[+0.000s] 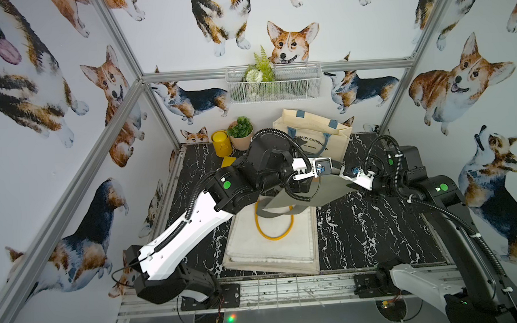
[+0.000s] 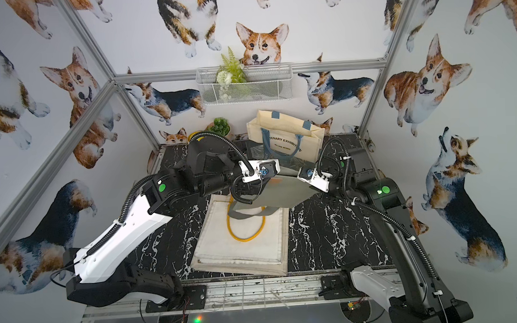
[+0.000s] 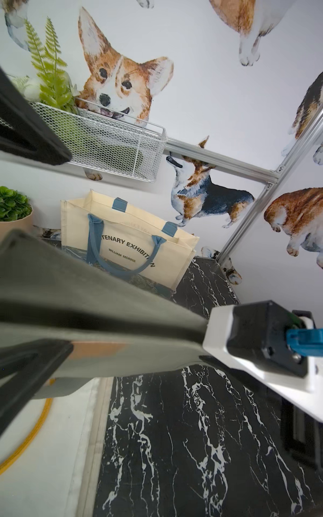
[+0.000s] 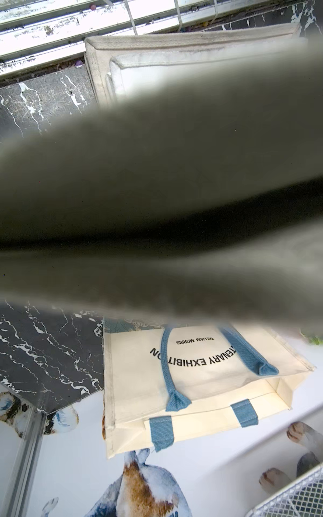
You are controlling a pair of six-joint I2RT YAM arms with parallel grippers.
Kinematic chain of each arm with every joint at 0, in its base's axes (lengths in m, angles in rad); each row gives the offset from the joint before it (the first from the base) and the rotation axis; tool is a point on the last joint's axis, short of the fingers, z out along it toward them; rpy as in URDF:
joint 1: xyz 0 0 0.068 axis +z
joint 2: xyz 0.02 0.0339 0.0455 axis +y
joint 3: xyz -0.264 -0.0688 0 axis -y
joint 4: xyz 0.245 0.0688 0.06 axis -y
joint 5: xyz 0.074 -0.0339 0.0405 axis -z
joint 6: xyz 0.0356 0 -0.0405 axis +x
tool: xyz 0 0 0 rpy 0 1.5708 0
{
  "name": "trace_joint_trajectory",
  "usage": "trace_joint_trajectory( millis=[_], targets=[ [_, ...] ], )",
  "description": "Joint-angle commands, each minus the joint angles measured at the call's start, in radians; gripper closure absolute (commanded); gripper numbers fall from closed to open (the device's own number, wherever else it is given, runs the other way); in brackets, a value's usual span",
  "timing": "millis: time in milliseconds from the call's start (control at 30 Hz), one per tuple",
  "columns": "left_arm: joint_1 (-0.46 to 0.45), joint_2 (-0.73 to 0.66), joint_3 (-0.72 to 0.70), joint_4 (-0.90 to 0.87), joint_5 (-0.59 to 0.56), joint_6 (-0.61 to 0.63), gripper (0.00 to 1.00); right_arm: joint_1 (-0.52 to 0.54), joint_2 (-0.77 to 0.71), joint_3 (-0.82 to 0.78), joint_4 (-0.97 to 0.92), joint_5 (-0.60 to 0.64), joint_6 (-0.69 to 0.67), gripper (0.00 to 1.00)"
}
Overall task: Put away the canvas bag
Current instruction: Press the canvas bag.
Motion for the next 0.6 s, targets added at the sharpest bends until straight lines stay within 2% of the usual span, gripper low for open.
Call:
trace_joint_trajectory(
  millis=[0,67,200,433,567],
  targets=[
    [-0.044,0.011,0.020,0.019,0.051,0.049,0.00,0.002,0.006,-0.003,0.052,-0.047,-0.025,1.00],
    [-0.068,0.067,0.102,-0.070,0.051,0.081,0.00,0.002,0.011,-0.006,0.057,-0.053,-0.019,1.00],
    [-0.074,0.177,0.267,-0.243,0.101,0.060,0.00,0.002,0.004,-0.018,0.075,-0.063,0.000,1.00],
    [-0.056,0.255,0.295,-0.267,0.107,0.047,0.01,0.002,-0.019,-0.032,0.123,-0.043,-0.005,1.00],
    [-0.035,0.274,0.314,-0.292,0.125,0.019,0.08,0.002,-0.024,-0.032,0.131,-0.052,-0.016,1.00]
  ],
)
